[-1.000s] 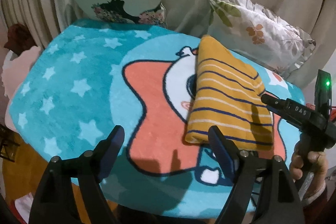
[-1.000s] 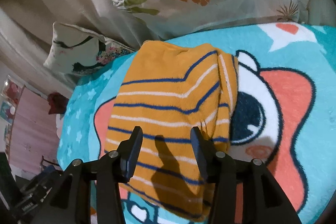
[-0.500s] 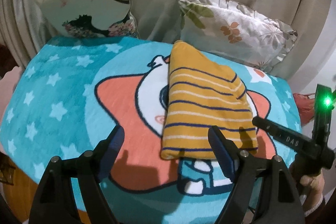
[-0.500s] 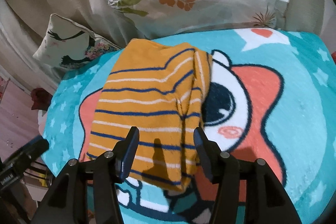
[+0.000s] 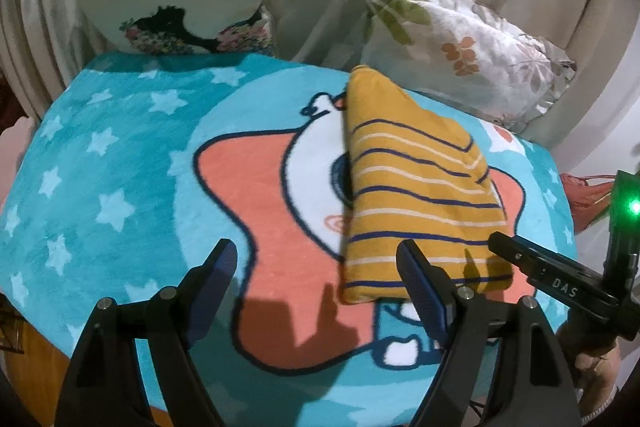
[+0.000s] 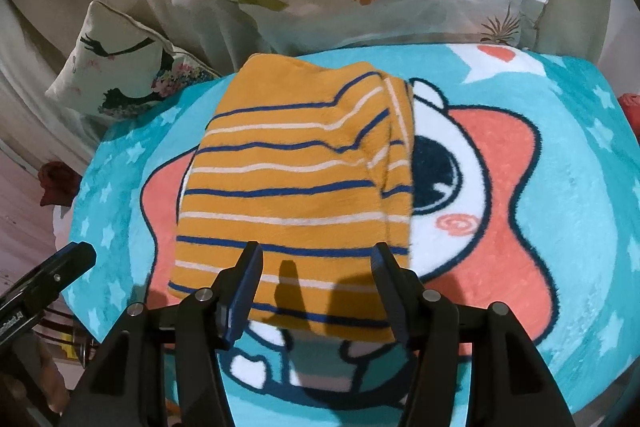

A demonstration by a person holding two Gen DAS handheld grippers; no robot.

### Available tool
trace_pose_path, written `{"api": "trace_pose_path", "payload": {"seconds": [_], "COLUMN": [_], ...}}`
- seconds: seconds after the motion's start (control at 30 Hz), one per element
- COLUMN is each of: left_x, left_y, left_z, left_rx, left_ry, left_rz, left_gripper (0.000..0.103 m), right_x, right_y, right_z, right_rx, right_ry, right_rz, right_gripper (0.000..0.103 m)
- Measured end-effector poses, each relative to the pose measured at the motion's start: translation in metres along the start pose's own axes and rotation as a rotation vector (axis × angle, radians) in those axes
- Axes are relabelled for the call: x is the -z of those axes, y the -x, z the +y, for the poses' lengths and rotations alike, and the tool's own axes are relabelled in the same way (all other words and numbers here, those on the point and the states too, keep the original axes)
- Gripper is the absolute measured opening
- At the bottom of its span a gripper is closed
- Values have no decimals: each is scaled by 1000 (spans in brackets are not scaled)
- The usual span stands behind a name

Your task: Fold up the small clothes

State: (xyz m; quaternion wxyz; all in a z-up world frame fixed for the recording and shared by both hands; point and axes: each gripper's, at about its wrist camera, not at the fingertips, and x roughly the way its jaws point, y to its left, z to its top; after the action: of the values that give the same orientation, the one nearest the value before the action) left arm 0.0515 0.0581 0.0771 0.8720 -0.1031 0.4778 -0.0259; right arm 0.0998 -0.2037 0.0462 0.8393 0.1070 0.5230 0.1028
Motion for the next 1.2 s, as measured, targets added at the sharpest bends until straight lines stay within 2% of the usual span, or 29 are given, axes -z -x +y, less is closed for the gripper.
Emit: {"api": "trace_pose_path", "payload": {"seconds": [0.27,0.7,0.93,1.2], "left_x": [3,0,-1,1], "left_y": [-3,-1,0,0], "left_z": [32,57,77,97], "left_rx": [-25,-30,-72,-86], "left_ry": [16,-22,-47,-64], "left_rz": [39,58,65,79], "left_gripper": [81,81,81,81], "right_x": [7,20,24,33], "right_y": [-8,-8,-16,-29], "right_z": [21,49,72,96], "right_rx": [17,49,38,30], "right_ry": [-7,-34,-29,-29], "right_rz": [20,19,24,37], "right_gripper": [61,63,63,63]}}
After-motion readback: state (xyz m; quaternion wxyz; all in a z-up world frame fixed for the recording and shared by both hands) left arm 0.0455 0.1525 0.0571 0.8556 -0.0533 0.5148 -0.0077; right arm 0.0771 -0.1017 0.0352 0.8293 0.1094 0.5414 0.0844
